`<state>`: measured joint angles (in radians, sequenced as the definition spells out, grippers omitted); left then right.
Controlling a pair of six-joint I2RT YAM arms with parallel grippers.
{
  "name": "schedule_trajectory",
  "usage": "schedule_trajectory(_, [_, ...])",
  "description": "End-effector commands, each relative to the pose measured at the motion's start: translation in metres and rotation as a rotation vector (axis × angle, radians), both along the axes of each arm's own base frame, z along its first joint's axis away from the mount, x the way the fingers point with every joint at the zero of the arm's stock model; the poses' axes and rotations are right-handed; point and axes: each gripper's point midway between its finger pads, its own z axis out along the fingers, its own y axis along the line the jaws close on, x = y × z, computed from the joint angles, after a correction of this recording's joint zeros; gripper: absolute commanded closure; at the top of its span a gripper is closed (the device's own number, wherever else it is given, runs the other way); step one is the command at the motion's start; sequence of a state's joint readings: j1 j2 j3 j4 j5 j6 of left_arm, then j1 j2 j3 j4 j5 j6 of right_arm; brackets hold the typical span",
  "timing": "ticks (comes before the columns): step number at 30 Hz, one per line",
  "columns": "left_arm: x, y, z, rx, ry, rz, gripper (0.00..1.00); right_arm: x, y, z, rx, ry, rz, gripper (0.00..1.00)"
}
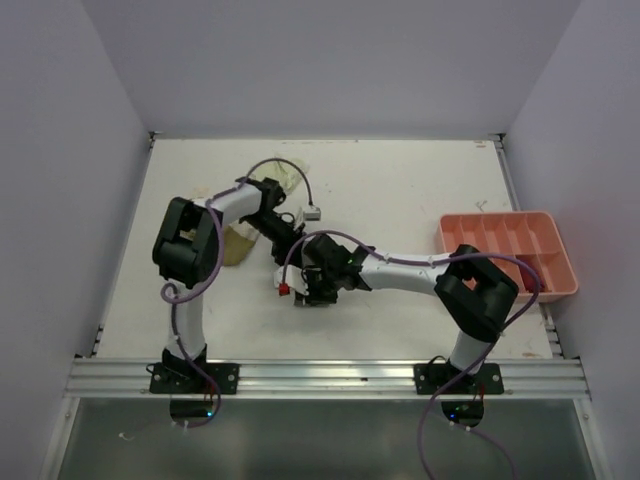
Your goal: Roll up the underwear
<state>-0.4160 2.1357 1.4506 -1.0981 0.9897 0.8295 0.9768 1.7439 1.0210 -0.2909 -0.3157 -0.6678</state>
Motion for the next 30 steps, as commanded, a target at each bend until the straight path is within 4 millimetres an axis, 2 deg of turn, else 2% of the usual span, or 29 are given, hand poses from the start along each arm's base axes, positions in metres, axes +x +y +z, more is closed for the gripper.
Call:
schedule_trajectory(1, [0.075,0.026,0.049,-0.052,-0.264,0.202,0.39,-0.028,-0.002,-0.013,-0.001,0.268,0.009,1.0])
schedule_trajectory(2, [0.085,0.035,0.068,-0.064,-0.327,0.243,0.37,-0.027,-0.002,-0.012,0.004,0.293,0.005,1.0])
schedule_trajectory(3, [0.105,0.054,0.077,-0.074,-0.395,0.312,0.34,-0.025,0.0,-0.01,0.013,0.316,0.001,1.0])
schedule_trajectory(4, [0.114,0.065,0.087,-0.078,-0.435,0.358,0.28,-0.021,-0.001,-0.009,0.032,0.351,-0.013,1.0])
schedule_trajectory(5, [0.126,0.089,0.101,-0.072,-0.558,0.426,0.17,-0.023,0.001,-0.011,0.047,0.4,-0.015,1.0])
schedule_trajectory(6, [0.129,0.1,0.107,-0.06,-0.625,0.456,0.01,-0.02,0.004,-0.008,0.067,0.425,-0.021,1.0])
schedule_trajectory(7, [0.131,0.111,0.111,-0.045,-0.707,0.467,0.0,-0.015,0.002,-0.008,0.077,0.458,-0.045,1.0])
schedule_trajectory(8, [0.118,0.124,0.114,-0.007,-0.786,0.475,0.0,-0.016,0.002,-0.016,0.069,0.497,-0.052,1.0])
schedule_trajectory(10, [0.108,0.128,0.123,-0.02,-0.926,0.414,0.0,-0.012,0.007,-0.014,0.088,0.558,-0.062,1.0])
schedule_trajectory(11, [0.088,0.128,0.127,-0.037,-0.978,0.401,0.0,-0.014,0.007,-0.021,0.073,0.599,-0.061,1.0])
schedule_trajectory(13, [0.081,0.126,0.137,-0.075,-1.081,0.409,0.0,-0.015,0.012,-0.015,0.083,0.67,-0.056,1.0])
schedule_trajectory(14, [0.08,0.131,0.151,-0.066,-1.116,0.498,0.0,-0.016,0.013,-0.015,0.087,0.694,-0.052,1.0])
schedule_trajectory(15, [0.089,0.135,0.15,-0.075,-1.136,0.615,0.0,-0.016,0.014,-0.018,0.084,0.725,-0.054,1.0])
schedule_trajectory(16, [0.091,0.138,0.155,-0.076,-1.069,0.736,0.0,-0.016,0.016,-0.016,0.098,0.75,-0.052,1.0])
schedule_trajectory(17, [0.081,0.124,0.161,-0.153,-1.083,0.617,0.0,-0.016,0.016,-0.018,0.101,0.764,-0.052,1.0])
schedule_trajectory(18, [0.058,0.12,0.141,-0.129,-1.01,0.501,0.0,-0.015,0.018,-0.019,0.1,0.781,-0.055,1.0])
schedule_trajectory(19, [0.054,0.118,0.136,-0.109,-1.072,0.398,0.0,-0.013,0.018,-0.018,0.112,0.81,-0.068,1.0])
schedule_trajectory(20, [0.05,0.125,0.127,-0.02,-1.111,0.397,0.0,-0.011,0.018,-0.018,0.116,0.824,-0.072,1.0])
schedule_trajectory(21, [0.037,0.104,0.125,-0.052,-1.174,0.313,0.0,-0.009,0.02,-0.017,0.123,0.833,-0.075,1.0])
schedule_trajectory(22, [0.012,0.101,0.087,-0.044,-1.202,0.192,0.0,-0.006,0.019,-0.021,0.119,0.85,-0.089,1.0])
schedule_trajectory(23, [-0.005,0.092,0.096,-0.098,-1.316,0.117,0.0,-0.006,0.02,-0.02,0.125,0.862,-0.089,1.0])
schedule_trajectory(24, [-0.017,0.09,0.084,-0.114,-1.356,0.056,0.0,-0.004,0.02,-0.02,0.124,0.866,-0.092,1.0])
schedule_trajectory(25, [-0.033,0.09,0.062,-0.125,-1.38,-0.021,0.0,-0.002,0.02,-0.023,0.121,0.873,-0.102,1.0])
schedule_trajectory(26, [-0.046,0.083,0.067,-0.177,-1.435,-0.062,0.0,-0.003,0.02,-0.023,0.118,0.883,-0.103,1.0])
schedule_trajectory(29, [-0.072,0.076,0.058,-0.24,-1.477,-0.189,0.0,-0.002,0.021,-0.025,0.11,0.909,-0.109,1.0])
schedule_trajectory(30, [-0.075,0.076,0.055,-0.236,-1.483,-0.22,0.0,-0.003,0.021,-0.023,0.107,0.922,-0.109,1.0])
